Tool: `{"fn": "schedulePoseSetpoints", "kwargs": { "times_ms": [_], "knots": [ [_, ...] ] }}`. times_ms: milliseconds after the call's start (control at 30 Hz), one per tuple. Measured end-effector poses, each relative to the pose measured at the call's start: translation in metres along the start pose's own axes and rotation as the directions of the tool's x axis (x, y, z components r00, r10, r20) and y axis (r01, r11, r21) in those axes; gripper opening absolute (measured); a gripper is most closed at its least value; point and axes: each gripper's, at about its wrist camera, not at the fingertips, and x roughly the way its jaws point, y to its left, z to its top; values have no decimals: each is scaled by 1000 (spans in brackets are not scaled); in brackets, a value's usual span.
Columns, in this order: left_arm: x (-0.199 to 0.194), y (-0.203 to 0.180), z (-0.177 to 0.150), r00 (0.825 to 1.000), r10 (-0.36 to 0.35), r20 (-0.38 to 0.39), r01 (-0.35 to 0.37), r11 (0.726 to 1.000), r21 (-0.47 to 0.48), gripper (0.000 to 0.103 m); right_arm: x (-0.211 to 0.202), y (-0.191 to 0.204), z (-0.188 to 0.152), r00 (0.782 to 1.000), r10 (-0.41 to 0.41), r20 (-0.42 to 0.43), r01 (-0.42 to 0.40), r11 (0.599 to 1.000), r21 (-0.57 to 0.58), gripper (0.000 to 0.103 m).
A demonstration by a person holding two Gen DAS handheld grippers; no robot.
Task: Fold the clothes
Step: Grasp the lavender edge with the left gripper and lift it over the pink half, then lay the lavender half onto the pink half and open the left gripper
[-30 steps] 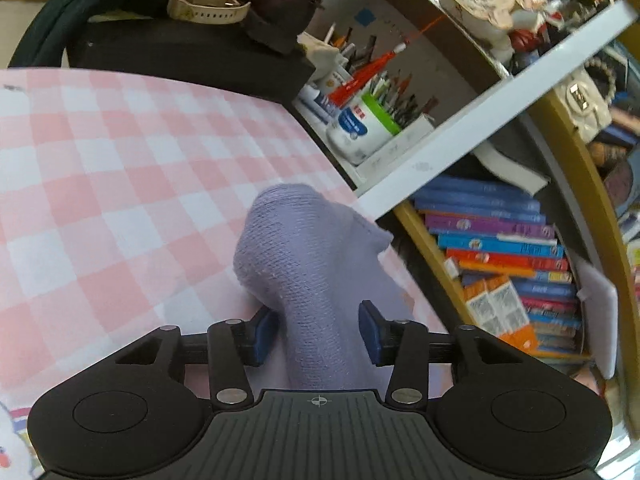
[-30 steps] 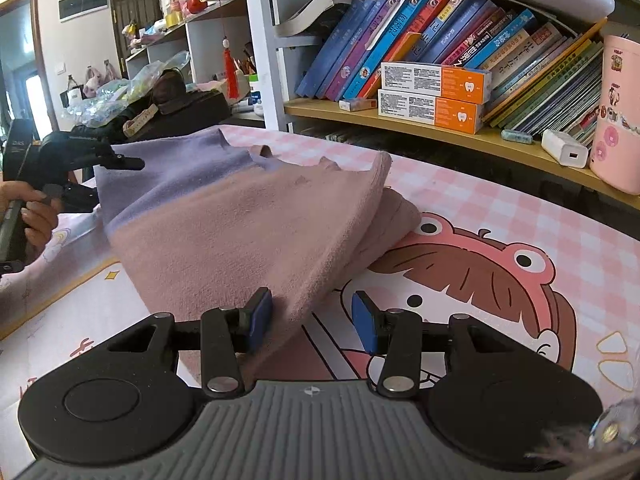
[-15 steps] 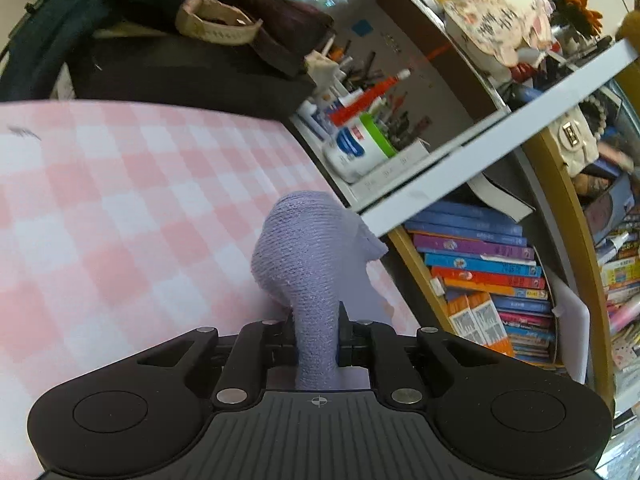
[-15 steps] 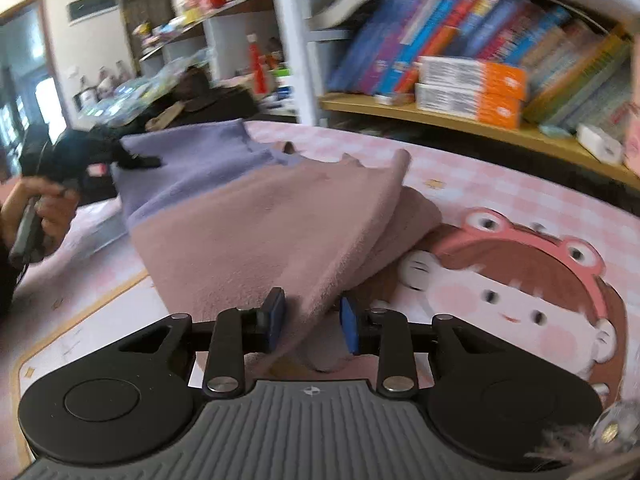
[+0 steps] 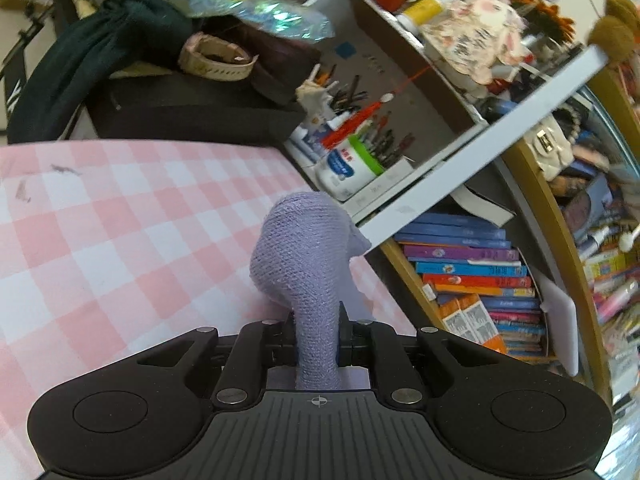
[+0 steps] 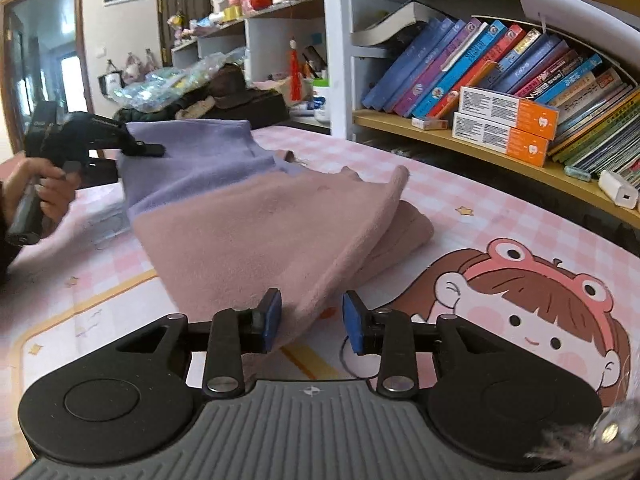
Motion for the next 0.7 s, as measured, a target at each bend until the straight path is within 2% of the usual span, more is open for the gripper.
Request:
{"fn": "schedulePoseSetpoints", "kwargs": {
  "times_ms": [200, 400, 533, 600, 700],
  "knots": [
    [-12, -44, -2, 999, -41, 14, 39, 992, 120, 12, 2, -4, -3, 1000, 19, -16, -18, 999, 34, 30],
    [-24, -87, -6, 997, -81, 19, 74, 967, 244, 12, 3, -6, -4, 1000, 26, -15, -25, 999, 39, 28],
    [-17, -112, -53, 996, -70, -52, 85, 899, 429, 12, 3, -6, -4, 1000, 26, -14, -25, 999, 39, 28],
    [-14, -125, -76, 995, -59, -86, 95, 852, 515, 12, 3, -7, -4, 1000, 28, -14, -27, 999, 41, 28],
    [-10, -144, -111, 990, -36, -135, 114, 765, 633, 14, 2, -7, -4, 999, 33, -14, -32, 998, 45, 28]
  ]
}}
